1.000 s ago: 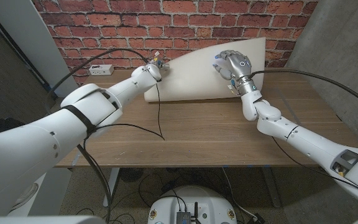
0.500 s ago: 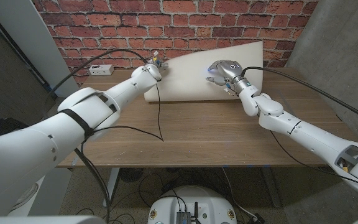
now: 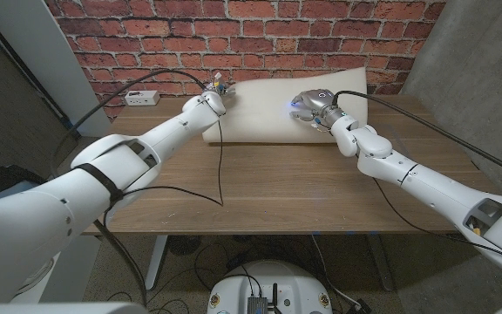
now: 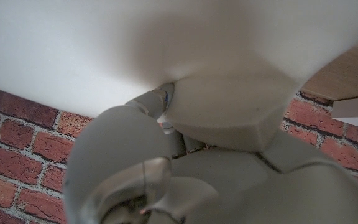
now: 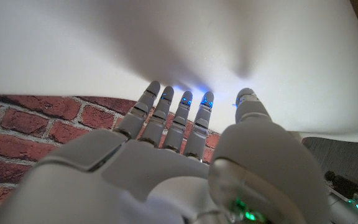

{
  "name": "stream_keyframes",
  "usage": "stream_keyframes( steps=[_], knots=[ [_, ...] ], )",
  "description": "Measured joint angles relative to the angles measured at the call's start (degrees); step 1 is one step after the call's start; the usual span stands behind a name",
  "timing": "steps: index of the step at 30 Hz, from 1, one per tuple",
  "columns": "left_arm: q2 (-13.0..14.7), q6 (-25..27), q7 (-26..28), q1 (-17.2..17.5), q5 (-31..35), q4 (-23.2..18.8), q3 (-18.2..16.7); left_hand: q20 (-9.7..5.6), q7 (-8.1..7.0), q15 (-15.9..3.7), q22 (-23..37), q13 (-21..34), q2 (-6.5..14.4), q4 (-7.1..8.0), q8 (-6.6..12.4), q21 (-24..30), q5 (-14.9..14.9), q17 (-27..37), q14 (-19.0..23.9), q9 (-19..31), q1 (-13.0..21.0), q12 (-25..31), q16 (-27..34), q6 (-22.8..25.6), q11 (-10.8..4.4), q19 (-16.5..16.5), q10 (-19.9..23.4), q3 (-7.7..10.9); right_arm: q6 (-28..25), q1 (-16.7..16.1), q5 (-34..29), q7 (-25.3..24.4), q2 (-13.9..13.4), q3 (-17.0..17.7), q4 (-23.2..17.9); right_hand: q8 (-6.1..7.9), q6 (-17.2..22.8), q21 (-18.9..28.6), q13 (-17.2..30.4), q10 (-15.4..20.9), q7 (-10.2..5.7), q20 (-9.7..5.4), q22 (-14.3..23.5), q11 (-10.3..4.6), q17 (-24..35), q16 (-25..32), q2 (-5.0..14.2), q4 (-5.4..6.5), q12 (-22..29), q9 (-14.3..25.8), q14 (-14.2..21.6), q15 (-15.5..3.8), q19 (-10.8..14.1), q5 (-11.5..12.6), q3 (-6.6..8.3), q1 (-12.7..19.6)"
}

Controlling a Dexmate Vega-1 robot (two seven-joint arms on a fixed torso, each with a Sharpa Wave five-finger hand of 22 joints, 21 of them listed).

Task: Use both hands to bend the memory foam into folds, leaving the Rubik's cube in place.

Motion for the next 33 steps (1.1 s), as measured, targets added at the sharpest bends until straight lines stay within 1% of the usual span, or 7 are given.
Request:
stream_keyframes(
  steps=[4,11,17,23,27,29,33],
  knots=[
    [0.8,0.3,1.0,0.8,0.8,-2.0,-0.1,0.32,-0.66,0.14,0.0,-0.2,0.0,0.24,-0.22,0.0,0.0,0.1,-1.7,-0.1,0.0,-0.6,-0.4,-0.7,-0.31,-0.9,-0.3,-0.25,-1.5,0.7,-0.2,2.8,0.6,-0.6,0.5,-0.51,-0.7,0.0,0.0,0.0,-0.32,-0.01,0.0,0.00,0.0,0.0,-0.46,0.12,-0.1,0.0,0.0,0.00,0.0,0.0,-0.12,-0.5],
    [2.2,0.5,3.6,2.6,2.8,-5.7,-0.4,1.86,-2.34,1.47,0.0,-0.7,0.2,0.13,-0.88,-0.3,-0.1,0.8,-6.0,-0.4,-0.2,-2.3,-0.4,-3.6,-2.09,-4.3,-2.1,-0.52,-2.9,1.9,-0.5,5.3,1.7,-1.7,1.7,-1.62,-2.6,-0.4,0.0,-0.8,-0.17,-0.01,0.0,-0.02,0.2,-0.4,-0.85,0.47,-1.1,0.0,-0.2,0.22,0.0,-0.3,-0.47,-1.4],
    [3.1,0.2,7.0,4.4,4.7,-8.4,-1.0,2.64,-4.37,2.60,0.0,-1.0,0.2,0.09,-1.50,-0.3,-0.1,1.1,-9.5,-1.0,-0.2,-4.5,-0.4,-8.7,-5.03,-6.7,-5.5,-0.57,-4.5,3.2,-0.7,7.6,2.9,-3.1,3.1,-2.21,-3.9,-0.6,0.0,-1.8,-0.23,0.30,0.0,-0.22,0.2,-0.9,-1.07,0.71,-1.8,0.0,-0.8,0.21,-0.3,-0.3,-0.72,-1.7],
    [3.3,-1.3,10.1,5.2,6.0,-9.2,-1.4,3.07,-5.11,3.25,0.0,-1.7,0.8,0.03,-1.94,-0.3,-0.1,1.4,-12.6,-1.7,-0.3,-6.1,-0.2,-14.4,-4.48,-7.8,-11.5,-0.68,-5.1,4.4,-0.8,8.4,4.0,-4.2,4.8,-2.50,-4.2,-0.6,0.0,-2.3,0.11,0.38,0.0,-0.05,0.2,-0.9,-0.95,0.87,-2.3,0.0,-1.5,0.21,-0.4,-0.5,-0.88,-2.4],
    [3.7,-2.3,11.8,6.9,6.7,-10.8,-2.6,3.46,-5.73,3.88,0.0,-2.2,0.5,-0.35,-1.94,-0.3,-0.1,1.4,-16.1,-2.4,0.0,-6.5,-0.2,-18.1,-3.78,-9.5,-15.2,-2.60,-6.7,5.3,-0.9,9.8,4.9,-5.2,6.2,-2.71,-5.1,-0.7,0.0,-2.9,-0.08,0.64,0.0,-0.01,0.4,-1.3,-0.96,1.02,-2.7,0.3,-1.8,0.13,-0.6,-0.5,-1.03,-2.8],
    [3.7,-2.6,12.5,6.9,7.1,-10.8,-2.6,3.86,-6.16,4.09,0.0,-2.5,-0.4,-0.50,-1.94,-0.3,-0.1,1.7,-17.9,-2.8,-0.6,-6.7,-0.2,-19.9,-3.53,-10.5,-17.3,-3.86,-6.7,5.9,-0.9,9.8,5.5,-5.8,7.2,-2.93,-5.2,-1.1,0.0,-2.9,-0.10,0.71,0.0,-0.01,0.4,-1.3,-0.93,1.23,-2.9,0.3,-2.0,0.11,-0.7,-0.5,-1.24,-3.2],
    [4.0,-3.9,14.8,7.7,8.6,-11.5,-3.0,4.49,-7.16,4.63,-0.3,-3.3,-2.6,-0.70,-1.94,-1.7,-0.1,1.7,-23.9,-3.7,-2.9,-7.1,-0.2,-24.9,-2.69,-13.7,-24.3,-8.32,-7.7,6.8,-0.9,10.6,6.4,-6.6,8.9,-2.93,-5.5,-1.1,0.0,-3.2,0.21,0.72,0.0,0.30,0.4,-1.3,-0.82,1.44,-3.2,0.3,-2.2,0.31,-0.7,-0.7,-1.45,-3.6]
  ],
)
